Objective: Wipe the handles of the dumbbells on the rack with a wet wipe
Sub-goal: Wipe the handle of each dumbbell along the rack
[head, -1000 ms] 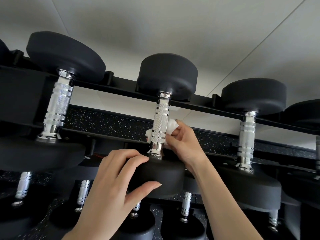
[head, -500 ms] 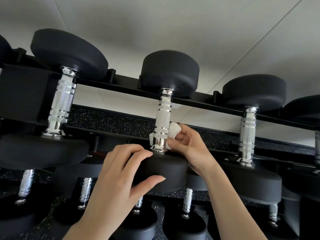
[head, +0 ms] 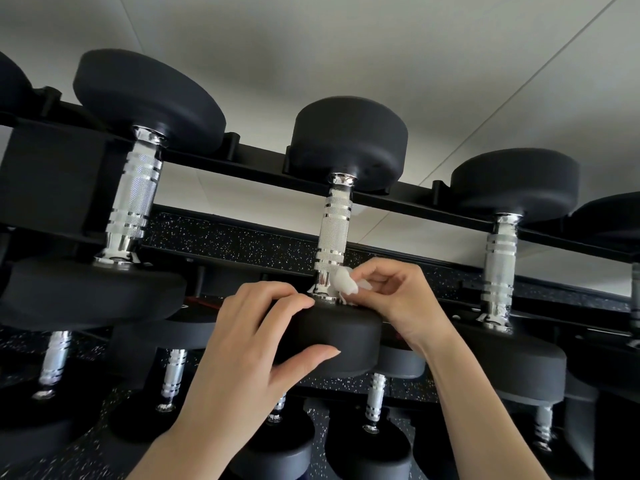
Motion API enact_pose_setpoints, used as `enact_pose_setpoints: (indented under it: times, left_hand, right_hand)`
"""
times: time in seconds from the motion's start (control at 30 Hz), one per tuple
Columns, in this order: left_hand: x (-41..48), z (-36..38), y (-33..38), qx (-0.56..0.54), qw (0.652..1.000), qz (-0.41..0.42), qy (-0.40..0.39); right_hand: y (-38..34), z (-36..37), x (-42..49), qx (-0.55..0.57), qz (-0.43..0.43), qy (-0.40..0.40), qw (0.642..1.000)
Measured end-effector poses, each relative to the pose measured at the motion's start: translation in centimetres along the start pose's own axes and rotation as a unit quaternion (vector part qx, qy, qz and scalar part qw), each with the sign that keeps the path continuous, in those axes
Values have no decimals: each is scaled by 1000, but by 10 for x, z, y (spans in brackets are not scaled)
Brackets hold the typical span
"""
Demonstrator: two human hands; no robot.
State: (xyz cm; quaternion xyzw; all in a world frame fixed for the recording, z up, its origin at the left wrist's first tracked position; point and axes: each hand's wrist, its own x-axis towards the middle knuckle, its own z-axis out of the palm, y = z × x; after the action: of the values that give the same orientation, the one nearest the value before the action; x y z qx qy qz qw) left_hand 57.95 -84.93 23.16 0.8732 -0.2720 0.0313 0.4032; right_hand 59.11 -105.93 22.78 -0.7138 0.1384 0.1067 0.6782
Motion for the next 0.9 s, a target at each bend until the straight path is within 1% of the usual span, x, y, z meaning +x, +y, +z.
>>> enact_pose_setpoints:
  times: [0.13, 0.27, 0.33, 0.53, 0.6, 0.77, 0.83, 0.9]
  left_hand:
    - [0, -1, -2, -6, 1000, 2, -9]
    - [-2, -5, -8, -30, 999, 0, -32]
    - [-5, -7, -10, -41, 999, -6, -33]
    - [-9, -8, -16, -72, 997, -25, -14]
    - [-9, -7, -16, -82, 996, -25, -11]
    - [-9, -4, -20, -119, 993, -20, -7]
    - [-8, -4, -24, -134, 991, -20, -16]
    - [-9, -6, -29, -151, 987, -36, -32]
  right_hand:
    - [-12, 1, -8, -42, 1, -1, 999]
    - [-28, 5, -9, -138, -34, -10, 990]
    - [-34, 9, -8, -173, -35, -17, 984]
    - [-43, 24, -2, -303, -16, -15, 953]
    - [-48, 29, -1, -347, -14, -10, 938]
    - [-60, 41, 2, -473, -31, -19, 880]
    - [-62, 48, 5, -517, -38, -22, 855]
    - [-63, 53, 8, -550, -38, -21, 834]
